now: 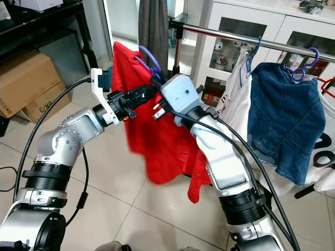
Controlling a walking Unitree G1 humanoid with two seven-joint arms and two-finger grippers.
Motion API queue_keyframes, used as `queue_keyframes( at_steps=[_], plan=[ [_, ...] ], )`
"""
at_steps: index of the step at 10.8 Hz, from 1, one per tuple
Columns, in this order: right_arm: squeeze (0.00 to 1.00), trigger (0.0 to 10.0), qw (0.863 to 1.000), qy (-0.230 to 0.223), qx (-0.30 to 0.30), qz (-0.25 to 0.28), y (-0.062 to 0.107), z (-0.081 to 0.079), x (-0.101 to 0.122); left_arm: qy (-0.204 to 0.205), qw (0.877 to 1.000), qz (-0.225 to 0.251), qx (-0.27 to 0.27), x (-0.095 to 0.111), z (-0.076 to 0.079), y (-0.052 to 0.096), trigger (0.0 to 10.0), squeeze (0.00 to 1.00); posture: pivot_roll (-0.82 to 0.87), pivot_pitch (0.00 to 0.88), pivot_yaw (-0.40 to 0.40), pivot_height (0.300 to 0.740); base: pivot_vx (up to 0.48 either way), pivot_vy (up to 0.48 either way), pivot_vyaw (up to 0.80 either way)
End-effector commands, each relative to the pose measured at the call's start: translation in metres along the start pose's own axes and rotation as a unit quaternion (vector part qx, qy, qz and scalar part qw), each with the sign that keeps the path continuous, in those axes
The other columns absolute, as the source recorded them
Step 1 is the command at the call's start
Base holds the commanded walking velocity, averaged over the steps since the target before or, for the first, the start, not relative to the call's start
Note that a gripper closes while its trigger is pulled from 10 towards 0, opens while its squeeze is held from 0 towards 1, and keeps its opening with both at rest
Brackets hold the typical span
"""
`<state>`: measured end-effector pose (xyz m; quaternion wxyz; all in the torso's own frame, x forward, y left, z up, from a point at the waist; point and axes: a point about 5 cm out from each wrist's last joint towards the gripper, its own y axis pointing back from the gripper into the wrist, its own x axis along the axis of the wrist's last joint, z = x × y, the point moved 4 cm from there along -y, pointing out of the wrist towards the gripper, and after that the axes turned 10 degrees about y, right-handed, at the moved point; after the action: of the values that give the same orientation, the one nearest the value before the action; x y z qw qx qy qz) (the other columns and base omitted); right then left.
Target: Hang hanger
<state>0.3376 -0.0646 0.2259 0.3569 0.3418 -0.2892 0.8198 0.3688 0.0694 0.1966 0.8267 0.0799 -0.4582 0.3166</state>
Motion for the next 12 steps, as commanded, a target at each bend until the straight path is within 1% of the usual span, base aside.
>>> queue_keyframes(
  at_steps=[1, 3, 5, 9, 11, 12],
  plan=[
    [0.00, 0.0, 0.999, 0.014, -0.001, 0.029, 0.000, 0.001, 0.014, -0.011, 1.000, -0.005, -0.003, 0.002, 0.003, -0.006, 0.0, 0.00, -0.12, 0.000, 0.032, 0.740, 0.000, 0.000, 0.00],
    [0.00, 0.0, 1.000, 0.017, 0.000, 0.025, 0.001, 0.001, 0.013, -0.009, 1.000, -0.001, 0.012, 0.001, -0.002, -0.006, 0.0, 0.00, -0.12, 0.000, 0.029, 0.740, 0.000, 0.000, 0.00],
    [0.00, 0.0, 1.000, 0.020, 0.003, 0.018, 0.001, 0.001, 0.011, -0.009, 1.000, 0.018, 0.019, 0.004, -0.004, -0.006, 0.0, 0.00, -0.12, 0.000, 0.025, 0.740, 0.000, 0.000, 0.00],
    [0.00, 0.0, 1.000, 0.025, 0.008, 0.005, 0.001, 0.002, 0.006, 0.001, 0.999, 0.035, 0.029, 0.000, -0.006, -0.003, 0.0, 0.00, -0.13, 0.000, 0.019, 0.740, 0.000, 0.000, 0.00],
    [0.00, 0.0, 1.000, 0.027, 0.009, -0.008, 0.001, 0.003, 0.001, 0.002, 0.999, 0.034, 0.037, -0.005, -0.005, -0.002, 0.0, 0.00, -0.13, 0.000, 0.024, 0.740, 0.000, 0.000, 0.00],
    [0.00, 0.0, 0.999, 0.023, 0.011, -0.030, 0.001, 0.002, -0.007, -0.015, 0.998, 0.016, 0.051, -0.011, -0.005, 0.000, 0.0, 0.00, -0.12, 0.000, 0.032, 0.740, 0.000, 0.000, 0.00]
  ],
)
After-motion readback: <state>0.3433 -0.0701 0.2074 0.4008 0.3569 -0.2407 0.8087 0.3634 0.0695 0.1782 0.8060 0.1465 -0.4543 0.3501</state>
